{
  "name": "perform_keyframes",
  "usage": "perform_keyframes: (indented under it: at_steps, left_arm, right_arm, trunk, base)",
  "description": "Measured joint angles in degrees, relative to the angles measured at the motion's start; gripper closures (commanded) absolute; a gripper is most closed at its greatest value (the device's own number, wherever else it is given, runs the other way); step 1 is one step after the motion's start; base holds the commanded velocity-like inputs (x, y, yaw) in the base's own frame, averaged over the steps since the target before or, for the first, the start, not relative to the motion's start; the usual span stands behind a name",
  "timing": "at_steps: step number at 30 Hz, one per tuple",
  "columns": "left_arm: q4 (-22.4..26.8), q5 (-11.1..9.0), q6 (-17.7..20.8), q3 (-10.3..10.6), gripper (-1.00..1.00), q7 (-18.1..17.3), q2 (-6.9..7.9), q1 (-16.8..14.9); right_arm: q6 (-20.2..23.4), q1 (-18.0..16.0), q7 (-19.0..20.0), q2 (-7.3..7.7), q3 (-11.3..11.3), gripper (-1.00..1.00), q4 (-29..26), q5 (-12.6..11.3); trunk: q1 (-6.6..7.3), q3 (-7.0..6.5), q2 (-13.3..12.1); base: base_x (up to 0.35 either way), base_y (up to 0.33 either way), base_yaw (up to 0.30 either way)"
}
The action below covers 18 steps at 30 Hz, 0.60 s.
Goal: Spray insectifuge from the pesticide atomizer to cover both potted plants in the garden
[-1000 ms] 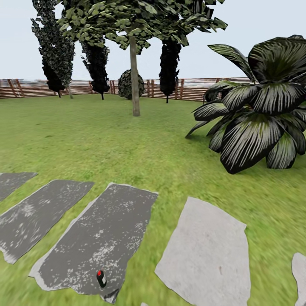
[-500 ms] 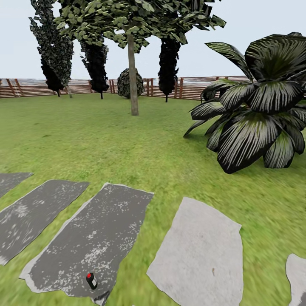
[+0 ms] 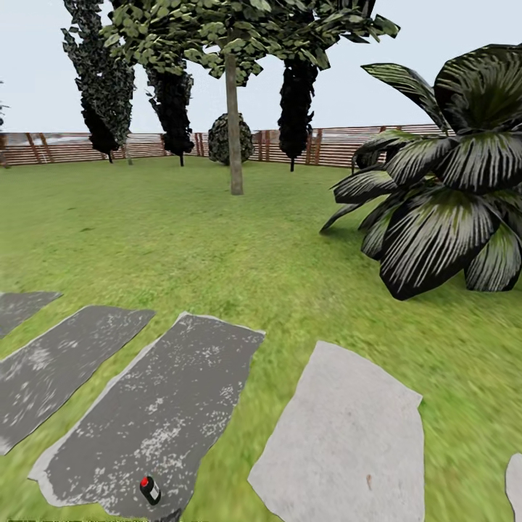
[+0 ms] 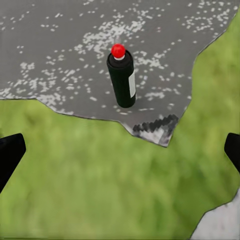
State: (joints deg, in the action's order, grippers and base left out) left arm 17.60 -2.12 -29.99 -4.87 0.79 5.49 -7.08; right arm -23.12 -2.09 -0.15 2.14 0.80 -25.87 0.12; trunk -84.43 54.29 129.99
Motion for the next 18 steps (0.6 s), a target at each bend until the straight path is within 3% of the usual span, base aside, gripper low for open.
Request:
perform_keyframes:
  at_steps: [9, 14, 18]
  left_arm:
    - [0.61, 0.32, 1.0, 0.45, -1.0, -0.92, -0.04, -1.96]
    - [0.44, 0.66, 3.21, 0.8, -1.0, -1.2, 0.1, -9.1]
    - [0.78, 1.42, 11.03, 1.0, -1.0, -2.4, 0.1, -15.36]
  right_arm:
    - [0.0, 0.0, -0.08, -0.26, 0.23, -1.0, -0.89, 0.0]
    - [0.09, 0.0, -0.09, -0.02, 0.29, -1.0, -6.92, 0.03]
    - [0.37, -0.28, -0.07, 0.09, 0.31, -1.0, -13.76, 0.03]
  trunk:
    - [0.0, 0.0, 0.0]
    - [0.0, -0.01, 0.0]
    - [0.0, -0.01, 0.0]
  base:
    - [0.006, -0.004, 0.028]
    - [0.0, 0.0, 0.002]
    - [0.0, 0.0, 0.0]
